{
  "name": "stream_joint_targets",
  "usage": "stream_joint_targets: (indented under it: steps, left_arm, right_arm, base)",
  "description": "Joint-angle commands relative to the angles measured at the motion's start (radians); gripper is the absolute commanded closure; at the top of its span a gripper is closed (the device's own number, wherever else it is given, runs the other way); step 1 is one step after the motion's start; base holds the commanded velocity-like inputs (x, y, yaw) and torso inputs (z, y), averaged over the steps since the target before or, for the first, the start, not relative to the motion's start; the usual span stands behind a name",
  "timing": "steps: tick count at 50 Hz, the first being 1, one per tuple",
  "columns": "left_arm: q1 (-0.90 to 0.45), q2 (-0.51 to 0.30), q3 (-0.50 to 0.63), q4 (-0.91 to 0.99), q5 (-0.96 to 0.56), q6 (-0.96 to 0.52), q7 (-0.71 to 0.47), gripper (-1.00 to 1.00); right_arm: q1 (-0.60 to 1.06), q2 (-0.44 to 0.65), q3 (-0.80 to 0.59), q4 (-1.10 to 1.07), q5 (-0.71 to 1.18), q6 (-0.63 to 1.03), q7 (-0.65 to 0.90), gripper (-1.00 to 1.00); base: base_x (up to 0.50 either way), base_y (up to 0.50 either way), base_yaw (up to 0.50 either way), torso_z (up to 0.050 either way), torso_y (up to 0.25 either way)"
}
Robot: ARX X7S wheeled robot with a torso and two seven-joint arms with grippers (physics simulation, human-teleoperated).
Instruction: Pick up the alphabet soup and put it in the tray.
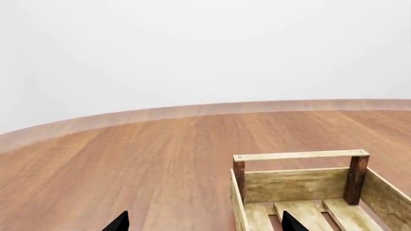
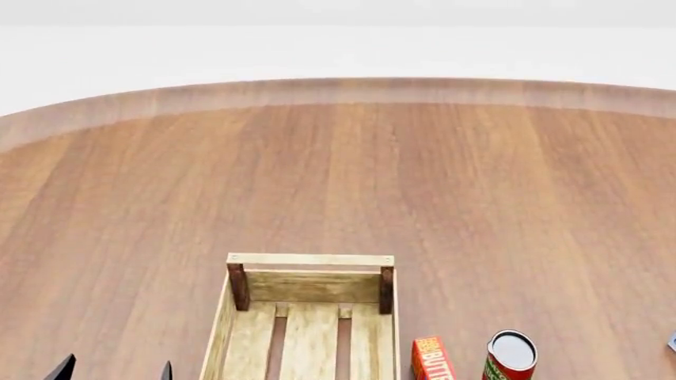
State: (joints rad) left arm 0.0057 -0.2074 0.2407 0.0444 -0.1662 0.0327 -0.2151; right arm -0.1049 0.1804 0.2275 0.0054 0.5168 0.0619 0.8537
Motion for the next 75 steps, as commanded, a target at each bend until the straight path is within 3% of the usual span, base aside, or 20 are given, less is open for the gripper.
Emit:
stream_joint_targets:
  steps: [1,64,65,75]
  left_arm:
    - [0.002,-0.005,0.006,0.003,-0.002,0.000,-0.006,-1.00]
    - [-0.004,-0.026,0.041,-0.003,-0.024,0.008,-0.030,-1.00]
    - [-0.004,-0.026,0.042,-0.003,-0.024,0.009,-0.030,-1.00]
    - [-0.007,-0.030,0.048,-0.003,-0.026,0.008,-0.034,-1.00]
  right_arm:
    - [0.004,0.011,0.010,0.023,0.008,-0.009,-0.001,-1.00]
    - [0.046,0.023,0.013,0.278,0.059,-0.075,-0.108,-1.00]
    - [0.042,0.023,0.014,0.268,0.063,-0.071,-0.106,1.00]
    - [-0.030,0.032,0.003,0.094,0.058,-0.058,-0.068,1.00]
  base:
    - [0.00,0.00,0.00,0.000,0.000]
    - [0.00,0.00,0.00,0.000,0.000]
    - [0.00,0.00,0.00,0.000,0.000]
    - [0.00,0.00,0.00,0.000,0.000]
